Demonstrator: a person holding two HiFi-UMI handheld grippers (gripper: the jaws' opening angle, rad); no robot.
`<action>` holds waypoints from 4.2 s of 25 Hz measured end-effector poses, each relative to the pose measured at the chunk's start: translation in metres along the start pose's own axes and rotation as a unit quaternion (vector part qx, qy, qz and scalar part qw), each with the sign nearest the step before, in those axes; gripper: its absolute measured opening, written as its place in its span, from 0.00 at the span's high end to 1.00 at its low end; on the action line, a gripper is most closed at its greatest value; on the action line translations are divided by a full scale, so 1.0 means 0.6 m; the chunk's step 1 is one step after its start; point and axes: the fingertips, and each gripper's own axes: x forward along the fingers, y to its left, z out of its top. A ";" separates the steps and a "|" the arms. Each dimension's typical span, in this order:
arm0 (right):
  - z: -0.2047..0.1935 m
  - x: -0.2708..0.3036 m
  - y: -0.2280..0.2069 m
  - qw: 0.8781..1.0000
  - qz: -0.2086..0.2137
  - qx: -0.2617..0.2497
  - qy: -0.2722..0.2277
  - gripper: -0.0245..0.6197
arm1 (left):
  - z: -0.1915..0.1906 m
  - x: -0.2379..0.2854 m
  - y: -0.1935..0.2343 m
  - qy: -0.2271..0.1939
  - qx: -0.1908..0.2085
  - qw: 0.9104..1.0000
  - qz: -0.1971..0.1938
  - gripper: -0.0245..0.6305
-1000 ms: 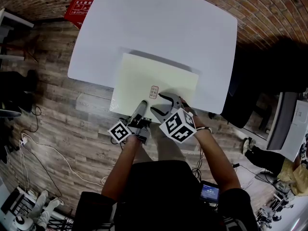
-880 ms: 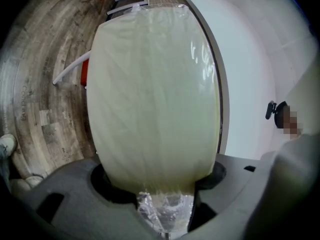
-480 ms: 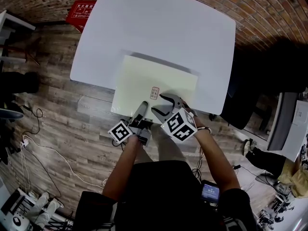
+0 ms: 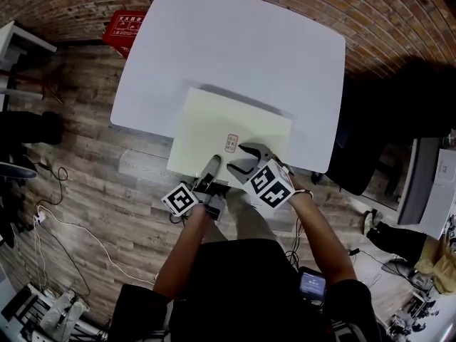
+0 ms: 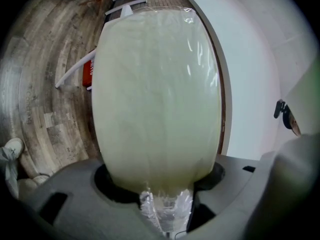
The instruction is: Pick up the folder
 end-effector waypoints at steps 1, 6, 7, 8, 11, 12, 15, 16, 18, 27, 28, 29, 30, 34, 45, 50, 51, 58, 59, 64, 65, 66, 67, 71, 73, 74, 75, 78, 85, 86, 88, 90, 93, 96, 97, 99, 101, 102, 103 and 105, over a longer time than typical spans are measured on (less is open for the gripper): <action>0.002 -0.002 -0.001 1.000 0.002 0.000 0.003 0.58 | 0.002 0.001 -0.003 0.004 0.006 1.000 0.002 0.54; 0.017 -0.012 -0.004 1.000 0.006 0.026 -0.006 0.58 | 0.019 0.005 -0.018 0.023 0.062 0.998 0.023 0.54; 0.021 -0.015 -0.006 0.999 0.006 0.032 -0.008 0.59 | 0.022 0.008 -0.024 0.026 0.070 0.997 0.027 0.54; 0.024 -0.019 -0.009 0.999 0.005 0.039 -0.010 0.61 | 0.025 0.009 -0.030 0.030 0.079 0.996 0.032 0.54; 0.028 -0.027 -0.017 0.999 -0.002 0.050 -0.014 0.67 | 0.036 0.016 -0.045 0.039 0.114 0.992 0.032 0.54; 0.028 -0.028 -0.021 0.999 -0.006 0.051 -0.016 0.70 | 0.041 0.017 -0.050 0.040 0.125 0.991 0.032 0.54; 0.033 -0.040 -0.031 0.997 -0.020 0.073 -0.029 0.78 | 0.054 0.018 -0.069 0.049 0.153 0.986 0.038 0.54; 0.033 -0.044 -0.036 0.995 -0.025 0.085 -0.034 0.80 | 0.057 0.018 -0.076 0.053 0.164 0.984 0.040 0.54; 0.034 -0.054 -0.046 0.992 -0.037 0.113 -0.044 0.86 | 0.066 0.018 -0.088 0.060 0.187 0.980 0.042 0.54; 0.054 -0.126 -0.092 0.955 -0.105 0.246 -0.129 0.91 | 0.093 0.029 -0.157 0.089 0.276 0.956 0.041 0.54; 0.057 -0.136 -0.096 0.950 -0.114 0.252 -0.142 0.91 | 0.093 0.031 -0.165 0.094 0.288 0.952 0.039 0.54; 0.060 -0.146 -0.100 0.946 -0.123 0.257 -0.154 0.91 | 0.093 0.034 -0.174 0.099 0.301 0.948 0.037 0.54; 0.064 -0.155 -0.103 0.942 -0.131 0.260 -0.165 0.91 | 0.095 0.036 -0.183 0.103 0.313 0.943 0.035 0.54; 0.082 -0.182 -0.098 0.931 -0.154 0.266 -0.199 0.91 | 0.107 0.029 -0.217 0.108 0.351 0.930 0.028 0.54; 0.129 -0.248 -0.062 0.913 -0.191 0.250 -0.259 0.91 | 0.131 0.001 -0.315 0.100 0.465 0.880 -0.003 0.55; 0.149 -0.288 -0.056 0.902 -0.217 0.231 -0.291 0.91 | 0.126 -0.006 -0.355 0.093 0.512 0.854 -0.016 0.55; 0.151 -0.295 -0.054 0.901 -0.222 0.227 -0.297 0.91 | 0.124 -0.008 -0.361 0.092 0.518 0.850 -0.018 0.55; 0.157 -0.350 -0.045 0.890 -0.235 0.210 -0.330 0.91 | 0.096 -0.019 -0.415 0.076 0.551 0.830 -0.033 0.55; 0.155 -0.359 -0.043 0.888 -0.236 0.210 -0.335 0.91 | 0.089 -0.020 -0.422 0.074 0.554 0.829 -0.034 0.55; 0.139 -0.400 -0.030 0.883 -0.236 0.206 -0.350 0.91 | 0.053 -0.036 -0.457 0.058 0.570 0.819 -0.036 0.55; 0.135 -0.409 -0.028 0.882 -0.236 0.205 -0.353 0.91 | 0.046 -0.039 -0.463 0.055 0.574 0.816 -0.037 0.55; 0.132 -0.418 -0.025 0.881 -0.236 0.204 -0.356 0.91 | 0.038 -0.042 -0.469 0.053 0.577 0.814 -0.038 0.55; 0.128 -0.426 -0.022 0.880 -0.237 0.203 -0.359 0.91 | 0.032 -0.046 -0.474 0.050 0.580 0.812 -0.038 0.55; 0.106 -0.450 -0.006 0.878 -0.238 0.199 -0.365 0.91 | 0.000 -0.064 -0.486 0.044 0.587 0.808 -0.037 0.55; 0.096 -0.459 0.002 0.877 -0.238 0.197 -0.368 0.91 | -0.014 -0.073 -0.490 0.041 0.591 0.805 -0.037 0.55; 0.092 -0.463 0.006 0.877 -0.237 0.196 -0.369 0.91 | -0.020 -0.077 -0.492 0.039 0.592 0.804 -0.037 0.55; 0.088 -0.466 0.010 0.877 -0.236 0.195 -0.370 0.91 | -0.026 -0.082 -0.494 0.037 0.592 0.804 -0.036 0.55; 0.076 -0.476 0.026 0.879 -0.234 0.188 -0.370 0.91 | -0.044 -0.096 -0.498 0.031 0.592 0.805 -0.034 0.55; 0.042 -0.498 0.056 0.880 -0.228 0.183 -0.374 0.91 | -0.086 -0.126 -0.506 0.018 0.593 0.805 -0.033 0.55; 0.037 -0.502 0.059 0.880 -0.227 0.183 -0.374 0.91 | -0.092 -0.130 -0.507 0.016 0.591 0.806 -0.033 0.55; 0.024 -0.509 0.066 0.881 -0.224 0.181 -0.375 0.91 | -0.106 -0.136 -0.509 0.012 0.590 0.807 -0.032 0.55; 0.012 -0.515 0.072 0.882 -0.222 0.180 -0.375 0.91 | -0.120 -0.143 -0.509 0.008 0.590 0.807 -0.031 0.55; -0.002 -0.526 0.081 0.883 -0.220 0.177 -0.376 0.91 | -0.139 -0.151 -0.510 0.006 0.590 0.807 -0.028 0.55; -0.013 -0.535 0.090 0.882 -0.218 0.174 -0.379 0.91 | -0.154 -0.161 -0.509 0.004 0.587 0.810 -0.025 0.55; -0.016 -0.538 0.093 0.882 -0.217 0.174 -0.380 0.91 | -0.158 -0.164 -0.510 0.002 0.587 0.809 -0.024 0.55; -0.020 -0.541 0.095 0.883 -0.214 0.172 -0.380 0.91 | -0.165 -0.168 -0.513 -0.001 0.590 0.807 -0.022 0.55; -0.020 -0.543 0.096 0.884 -0.212 0.170 -0.380 0.91 | -0.168 -0.171 -0.517 -0.003 0.592 0.806 -0.022 0.55; -0.019 -0.544 0.097 0.884 -0.212 0.169 -0.381 0.91 | -0.168 -0.174 -0.518 -0.003 0.592 0.806 -0.023 0.55; -0.016 -0.544 0.098 0.883 -0.212 0.169 -0.383 0.91 | -0.166 -0.177 -0.520 -0.004 0.592 0.805 -0.023 0.55; -0.007 -0.544 0.101 0.882 -0.212 0.168 -0.386 0.91 | -0.159 -0.184 -0.524 -0.006 0.594 0.804 -0.024 0.55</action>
